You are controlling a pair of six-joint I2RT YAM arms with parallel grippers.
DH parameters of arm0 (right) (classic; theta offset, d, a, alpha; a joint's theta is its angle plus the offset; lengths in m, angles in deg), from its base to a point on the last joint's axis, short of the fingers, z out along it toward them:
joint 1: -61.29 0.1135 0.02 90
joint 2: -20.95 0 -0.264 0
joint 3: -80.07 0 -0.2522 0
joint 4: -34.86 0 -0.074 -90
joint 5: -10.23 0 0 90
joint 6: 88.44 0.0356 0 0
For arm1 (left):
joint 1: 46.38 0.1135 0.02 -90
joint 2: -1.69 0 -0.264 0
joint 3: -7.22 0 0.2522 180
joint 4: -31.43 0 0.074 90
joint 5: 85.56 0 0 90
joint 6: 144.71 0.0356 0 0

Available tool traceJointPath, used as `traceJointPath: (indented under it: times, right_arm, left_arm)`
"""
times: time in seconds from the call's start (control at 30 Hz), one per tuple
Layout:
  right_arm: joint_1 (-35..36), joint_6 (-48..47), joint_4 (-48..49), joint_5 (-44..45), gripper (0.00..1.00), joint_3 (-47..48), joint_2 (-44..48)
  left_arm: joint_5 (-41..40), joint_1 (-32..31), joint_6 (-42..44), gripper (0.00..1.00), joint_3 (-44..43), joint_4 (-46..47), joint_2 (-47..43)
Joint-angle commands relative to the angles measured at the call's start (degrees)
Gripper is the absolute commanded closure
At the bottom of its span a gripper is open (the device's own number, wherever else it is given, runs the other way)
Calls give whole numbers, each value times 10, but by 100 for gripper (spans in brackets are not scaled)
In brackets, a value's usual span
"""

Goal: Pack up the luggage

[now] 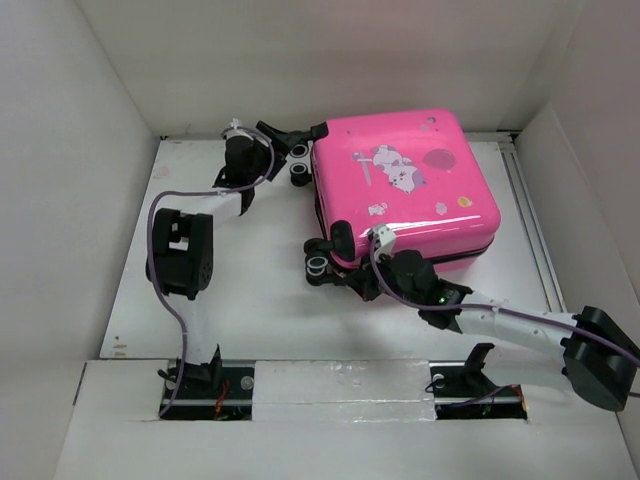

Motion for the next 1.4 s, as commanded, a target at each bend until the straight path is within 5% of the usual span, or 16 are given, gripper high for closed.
traceJointPath:
  times: [0.0, 0.27, 0.47, 0.57, 0.6, 0.63, 0.73, 0.9, 1.1, 1.37]
  right_arm:
    - [42, 24, 55, -97, 100, 7, 20]
    - [47, 30, 61, -97, 100, 2, 21]
    - [47, 30, 54, -79, 100, 2, 26]
    - [47, 30, 49, -79, 100, 2, 26]
    - [47, 30, 49, -72, 100, 2, 26]
    - [47, 30, 37, -72, 100, 2, 26]
    - [47, 30, 26, -42, 100, -3, 54]
    - [-8, 30, 12, -75, 100, -20, 87]
    - [-115, 9, 1, -146, 100, -12, 103]
    - [-287, -23, -43, -259, 100, 115, 45]
  left_arm:
    - [46, 2, -23, 0, -70, 64, 16]
    - [72, 2, -62, 1, -172, 49, 112]
    - [77, 2, -118, 17, -137, 105, 120]
    - [72, 2, -139, 39, -129, 122, 125]
    - [72, 2, -153, 52, -129, 136, 125]
    - [72, 2, -160, 76, -129, 141, 130]
    - [72, 2, -165, 100, -129, 153, 130]
    - [54, 9, -165, 100, -72, 185, 86]
    - [23, 47, -165, 100, 173, 295, -40]
    - [-19, 66, -152, 100, 500, 374, -289]
